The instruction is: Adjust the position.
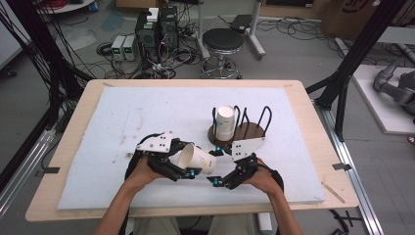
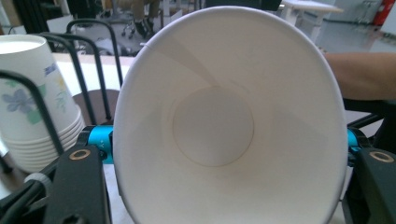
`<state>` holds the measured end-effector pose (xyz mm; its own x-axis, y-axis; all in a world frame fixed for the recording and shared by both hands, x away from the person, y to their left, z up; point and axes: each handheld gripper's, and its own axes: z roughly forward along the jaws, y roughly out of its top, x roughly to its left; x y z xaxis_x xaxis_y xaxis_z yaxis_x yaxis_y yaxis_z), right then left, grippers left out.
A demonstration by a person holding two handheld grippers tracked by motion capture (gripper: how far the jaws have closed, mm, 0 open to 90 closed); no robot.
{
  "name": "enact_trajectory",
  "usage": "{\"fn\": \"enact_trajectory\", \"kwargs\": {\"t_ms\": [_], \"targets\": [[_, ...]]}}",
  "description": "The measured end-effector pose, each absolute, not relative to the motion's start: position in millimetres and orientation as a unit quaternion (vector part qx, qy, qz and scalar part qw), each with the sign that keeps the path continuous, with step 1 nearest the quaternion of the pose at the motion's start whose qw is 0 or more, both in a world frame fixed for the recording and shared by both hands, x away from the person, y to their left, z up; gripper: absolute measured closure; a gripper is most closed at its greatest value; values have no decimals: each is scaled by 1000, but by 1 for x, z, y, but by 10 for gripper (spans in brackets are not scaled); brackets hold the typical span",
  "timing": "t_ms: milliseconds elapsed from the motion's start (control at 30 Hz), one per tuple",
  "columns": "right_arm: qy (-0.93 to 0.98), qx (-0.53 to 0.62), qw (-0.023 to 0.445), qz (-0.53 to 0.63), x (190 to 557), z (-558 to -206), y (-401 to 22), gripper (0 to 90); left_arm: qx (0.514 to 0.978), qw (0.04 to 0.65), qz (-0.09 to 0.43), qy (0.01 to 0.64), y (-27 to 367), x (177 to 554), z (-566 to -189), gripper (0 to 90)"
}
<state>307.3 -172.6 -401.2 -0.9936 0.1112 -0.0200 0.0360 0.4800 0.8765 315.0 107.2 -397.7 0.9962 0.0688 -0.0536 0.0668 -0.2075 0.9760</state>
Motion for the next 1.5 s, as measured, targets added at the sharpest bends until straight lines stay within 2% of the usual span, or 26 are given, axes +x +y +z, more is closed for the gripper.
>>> {"fn": "enact_trajectory", "kwargs": {"t_ms": [333, 567, 1133, 1500], "targets": [[848, 114, 87, 510, 304, -405, -196, 196, 815, 575, 19, 73, 114, 322, -390, 313], [831, 183, 140, 506, 297, -414, -220, 196, 842, 532, 21, 85, 116, 329, -387, 313], [796, 317, 220, 466, 293, -433, -257, 198, 887, 453, 32, 87, 118, 345, -369, 313], [769, 370, 273, 444, 290, -444, -270, 198, 929, 361, 37, 76, 119, 363, -361, 314]]}}
